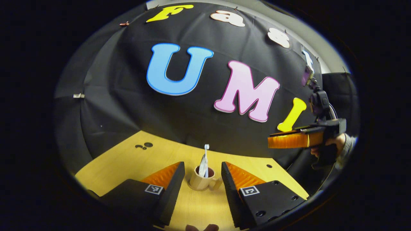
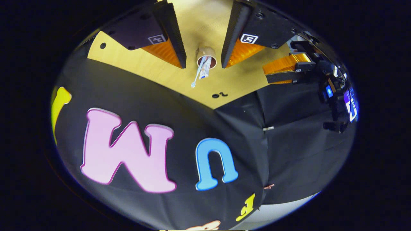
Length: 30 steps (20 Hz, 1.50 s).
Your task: Put the toothbrush and toothpaste on the desktop into the cup, then pick up the cup and place it on the coaster on the desktop.
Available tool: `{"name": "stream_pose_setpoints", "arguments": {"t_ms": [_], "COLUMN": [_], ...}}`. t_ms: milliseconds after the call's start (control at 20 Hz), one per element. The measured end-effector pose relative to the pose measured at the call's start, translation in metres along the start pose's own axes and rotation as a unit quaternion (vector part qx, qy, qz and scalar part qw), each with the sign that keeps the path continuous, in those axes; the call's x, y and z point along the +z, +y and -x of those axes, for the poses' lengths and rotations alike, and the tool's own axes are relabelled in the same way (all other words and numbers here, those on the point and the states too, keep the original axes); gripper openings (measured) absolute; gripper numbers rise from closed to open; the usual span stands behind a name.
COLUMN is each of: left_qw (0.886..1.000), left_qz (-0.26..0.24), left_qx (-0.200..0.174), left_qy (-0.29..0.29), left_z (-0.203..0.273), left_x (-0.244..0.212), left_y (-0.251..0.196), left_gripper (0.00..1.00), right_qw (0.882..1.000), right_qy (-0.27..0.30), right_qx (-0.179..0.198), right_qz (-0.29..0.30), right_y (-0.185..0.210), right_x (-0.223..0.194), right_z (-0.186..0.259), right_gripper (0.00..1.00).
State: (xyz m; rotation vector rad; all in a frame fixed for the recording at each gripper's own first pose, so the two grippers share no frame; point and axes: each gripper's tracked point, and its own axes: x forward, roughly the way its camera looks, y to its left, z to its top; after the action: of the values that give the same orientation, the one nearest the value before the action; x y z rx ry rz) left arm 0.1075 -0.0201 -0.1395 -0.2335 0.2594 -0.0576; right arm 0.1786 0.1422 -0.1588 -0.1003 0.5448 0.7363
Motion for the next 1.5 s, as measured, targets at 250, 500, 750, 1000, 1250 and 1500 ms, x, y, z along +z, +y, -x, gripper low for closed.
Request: {"name": "stream_pose_setpoints", "arguments": {"t_ms": [250, 500, 750, 1000, 1250, 1500], "left_qw": [0.999, 0.993, 0.989, 0.984, 0.981, 0.982], "left_qz": [-0.030, -0.098, -0.109, -0.111, -0.132, -0.128], "left_qx": [-0.014, -0.031, -0.061, -0.096, -0.092, -0.095], "left_qy": [-0.036, -0.059, -0.074, -0.100, -0.109, -0.098], "left_z": [0.014, 0.034, 0.045, 0.066, 0.078, 0.082], "left_x": [0.058, 0.086, 0.088, 0.096, 0.097, 0.090], "left_y": [-0.029, -0.062, -0.100, -0.128, -0.133, -0.135], "left_gripper": [0.75, 0.79, 0.82, 0.90, 0.97, 0.97], "right_qw": [0.996, 0.986, 0.971, 0.967, 0.965, 0.965], "right_qy": [-0.085, -0.153, -0.208, -0.212, -0.214, -0.212], "right_qx": [-0.025, -0.054, -0.111, -0.143, -0.153, -0.153], "right_qz": [0.017, -0.029, -0.034, 0.000, -0.006, -0.008], "right_y": [0.021, 0.026, 0.018, 0.028, 0.040, 0.042], "right_x": [0.047, 0.072, 0.080, 0.064, 0.054, 0.054], "right_z": [0.052, 0.097, 0.142, 0.178, 0.187, 0.187], "right_gripper": [0.73, 0.80, 0.85, 0.89, 0.97, 0.97]}}
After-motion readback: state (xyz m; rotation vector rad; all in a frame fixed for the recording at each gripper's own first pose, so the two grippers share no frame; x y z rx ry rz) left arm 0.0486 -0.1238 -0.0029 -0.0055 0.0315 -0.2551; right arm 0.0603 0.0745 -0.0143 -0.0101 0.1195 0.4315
